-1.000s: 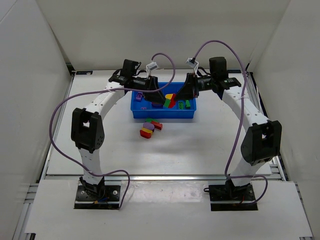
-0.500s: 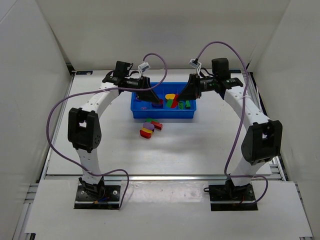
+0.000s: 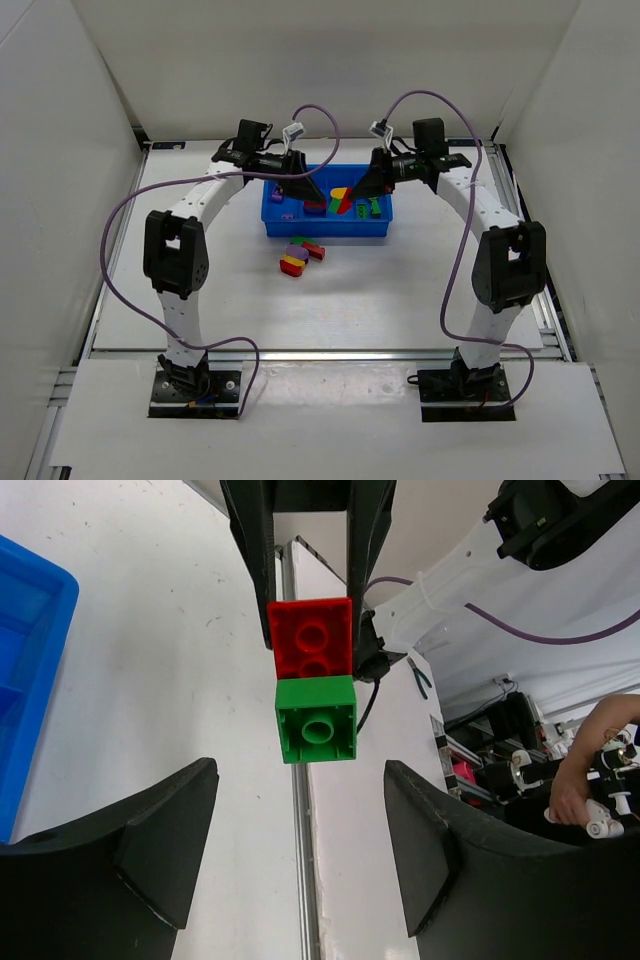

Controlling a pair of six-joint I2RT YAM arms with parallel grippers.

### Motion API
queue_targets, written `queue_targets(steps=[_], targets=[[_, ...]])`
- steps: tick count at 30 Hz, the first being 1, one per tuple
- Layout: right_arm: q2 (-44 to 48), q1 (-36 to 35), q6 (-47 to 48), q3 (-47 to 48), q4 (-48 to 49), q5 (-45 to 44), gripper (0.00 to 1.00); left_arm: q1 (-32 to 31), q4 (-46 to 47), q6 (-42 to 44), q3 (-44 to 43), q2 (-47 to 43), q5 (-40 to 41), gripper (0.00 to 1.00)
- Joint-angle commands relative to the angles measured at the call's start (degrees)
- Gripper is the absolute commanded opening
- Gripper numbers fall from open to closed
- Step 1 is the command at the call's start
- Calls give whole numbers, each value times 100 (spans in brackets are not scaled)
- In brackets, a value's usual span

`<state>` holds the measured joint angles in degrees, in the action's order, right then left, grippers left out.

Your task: Sort the legos into containers by color

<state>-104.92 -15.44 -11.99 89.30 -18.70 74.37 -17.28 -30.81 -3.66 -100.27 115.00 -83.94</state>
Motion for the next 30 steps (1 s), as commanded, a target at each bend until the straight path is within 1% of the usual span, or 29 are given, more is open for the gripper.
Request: queue_targets(steps=[1, 11, 21, 27, 29, 30], targets=[[-54, -29, -207, 413, 332, 227, 3, -56, 31, 41, -203, 39, -615, 78], [-335, -169, -392, 677, 569, 218, 3, -65, 14, 32, -406, 260, -597, 78], [-468, -240, -374, 729, 613, 183, 3, -74, 14, 32, -388, 189, -685, 78], [-555, -275, -383, 791, 666, 157, 3, -135, 31, -3, -371, 172, -826, 75], [-582, -284, -409, 826, 701, 148, 3, -170, 31, -12, -371, 163, -834, 71], [-573, -284, -427, 835, 701, 139, 3, -171, 31, -12, -371, 172, -834, 66]])
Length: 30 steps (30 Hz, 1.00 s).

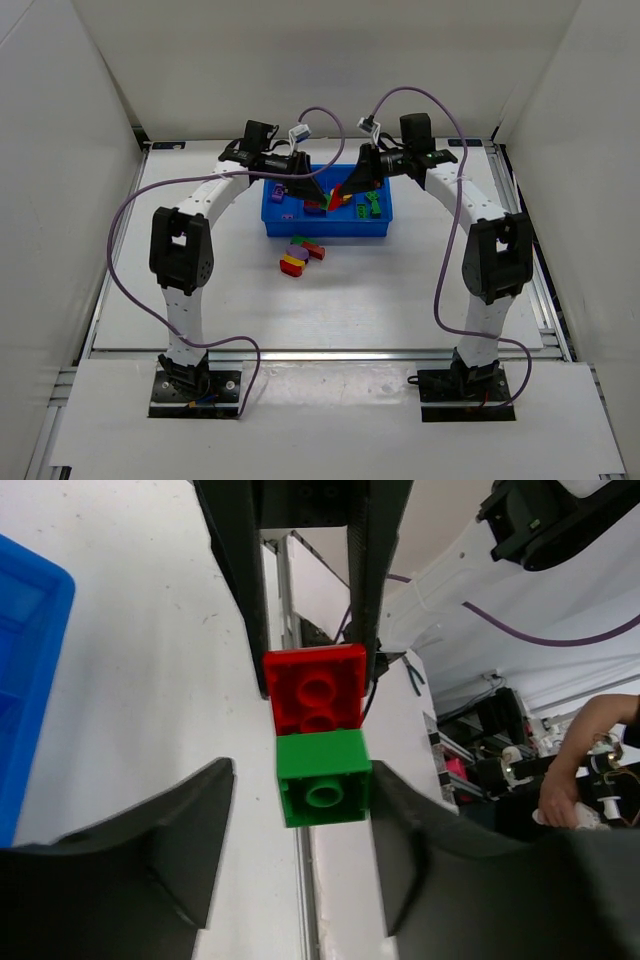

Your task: Sort the legos into containers by color

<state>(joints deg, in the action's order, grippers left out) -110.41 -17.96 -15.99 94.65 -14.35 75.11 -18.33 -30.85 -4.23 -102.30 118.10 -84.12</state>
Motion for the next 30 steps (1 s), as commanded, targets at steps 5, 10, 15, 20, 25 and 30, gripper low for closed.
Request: queue_targets(steps=[5, 10, 15, 20, 25, 30], targets=[[-24, -33, -27, 300, 249, 47, 3, -83, 35, -8, -159, -130, -782, 37], [81, -24, 420, 230, -225, 100, 3, -31, 27, 80, -106, -217, -598, 24], [537, 152, 1054, -262, -788, 100, 3, 285, 9, 159, -97, -332, -431, 22], [986, 380, 1528, -930, -1254, 39, 2, 505, 18, 159, -185, -341, -351, 22], [1355, 600, 1932, -1265, -1491, -215, 3, 541, 18, 142, -290, -305, -194, 23], [1215, 277, 2003, -924, -1352, -1181, 3, 725, 18, 107, -168, -612, 123, 23]])
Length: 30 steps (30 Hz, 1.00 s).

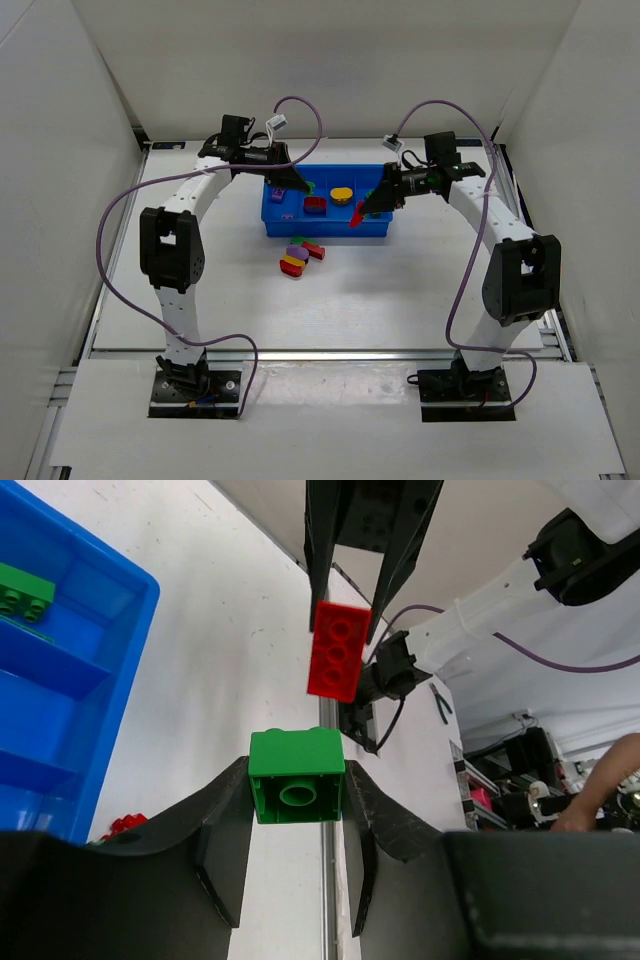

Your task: Sort the legos into containers by color

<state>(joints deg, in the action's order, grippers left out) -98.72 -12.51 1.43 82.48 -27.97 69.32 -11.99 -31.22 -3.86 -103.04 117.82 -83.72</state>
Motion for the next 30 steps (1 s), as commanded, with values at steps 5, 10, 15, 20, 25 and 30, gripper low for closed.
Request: queue_targets(steps=[5, 10, 15, 20, 25, 30], targets=[[-856, -831, -115, 1277, 440, -2052, 3, 469, 72, -27, 607, -1330, 768, 23], [-1807, -1235, -459, 2210, 784, -3107, 3, 829, 72, -71, 1400, -2261, 1253, 24], [-2756, -1324, -504, 3151, 906, -3644, 4, 1119, 72, -89, 1981, -2729, 1332, 25], [-3276, -1315, -460, 3502, 1416, -4118, 7, 1129, 72, -71, 2166, -2931, 1376, 25], [-3654, -1359, -380, 3872, 1662, -4234, 65, 1260, 72, -80, 2245, -2993, 1350, 25], [-3602, -1403, -424, 3873, 1803, -3936, 92, 1243, 72, -45, 2280, -2914, 1341, 25]])
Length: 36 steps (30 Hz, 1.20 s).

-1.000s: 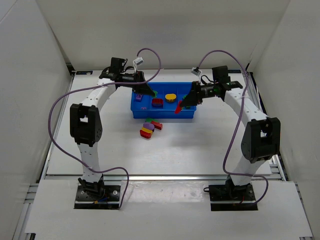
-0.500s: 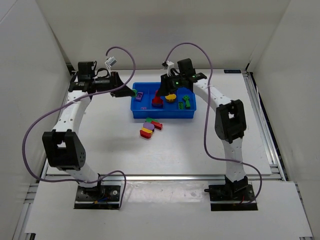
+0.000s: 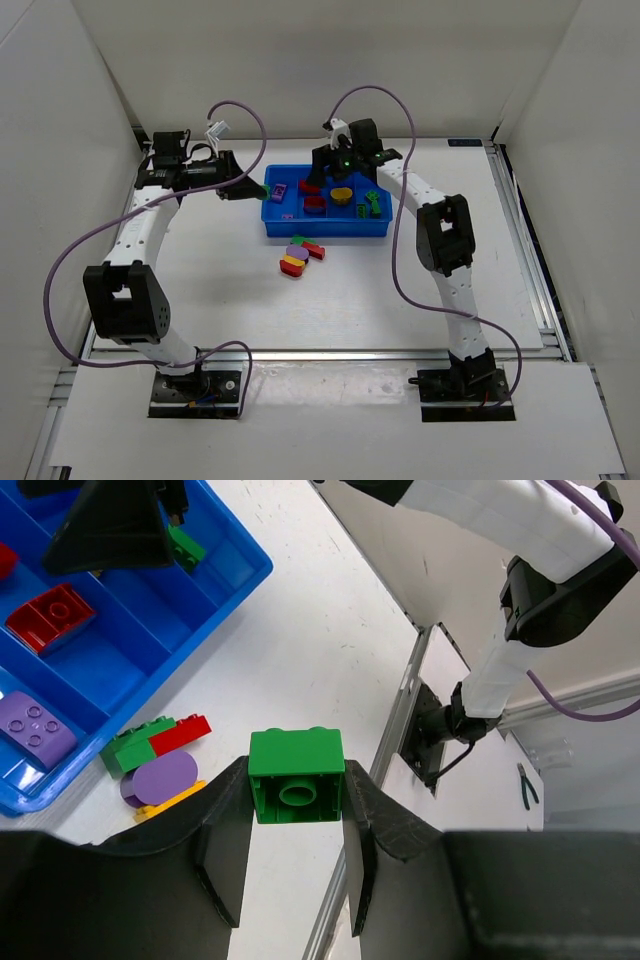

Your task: Sort the legos into containers by color

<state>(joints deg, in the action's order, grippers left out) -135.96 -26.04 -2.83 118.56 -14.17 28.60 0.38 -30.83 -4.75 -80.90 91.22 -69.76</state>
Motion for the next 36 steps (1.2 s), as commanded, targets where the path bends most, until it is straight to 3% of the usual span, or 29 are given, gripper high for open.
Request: queue_targets(steps=[1, 4, 7, 10, 13, 17, 19, 22, 26, 31, 36], targets=[[288, -41, -33, 159, 468, 189, 93, 6, 33, 53, 49, -228, -56, 25], [822, -24, -252, -52, 425, 339, 94, -21, 33, 132, -135, -8, 41, 25], [1482, 81, -149, -421, 258, 17, 94, -556, 51, 212, -468, 352, 313, 26], [2291, 415, 482, -658, -804, -214, 99, -1135, 51, 116, -882, 966, 743, 25], [3432, 959, 1134, -1448, -1804, -258, 99, -1557, 51, -69, -1828, 1720, 1016, 26], [4215, 1645, 1478, -2386, -2598, -1187, 99, -2024, 51, -157, -2831, 2592, 1446, 27], [4690, 2152, 1469, -2941, -2494, -1471, 99, -2252, 33, -306, -3219, 3083, 1648, 28], [5500, 2822, 1908, -3725, -2572, -980, 99, -2464, 33, -403, -3853, 3515, 1886, 29], [6106, 2859, 2068, -4330, -2951, -1076, 97, -2683, -2, -360, -4451, 4165, 2027, 31], [6889, 2894, 1944, -4824, -3056, -979, 97, -2930, 7, -175, -5083, 4711, 2212, 41], [7145, 2903, 1742, -4913, -3144, -1163, 97, -3018, 7, -131, -5769, 5335, 2484, 61]])
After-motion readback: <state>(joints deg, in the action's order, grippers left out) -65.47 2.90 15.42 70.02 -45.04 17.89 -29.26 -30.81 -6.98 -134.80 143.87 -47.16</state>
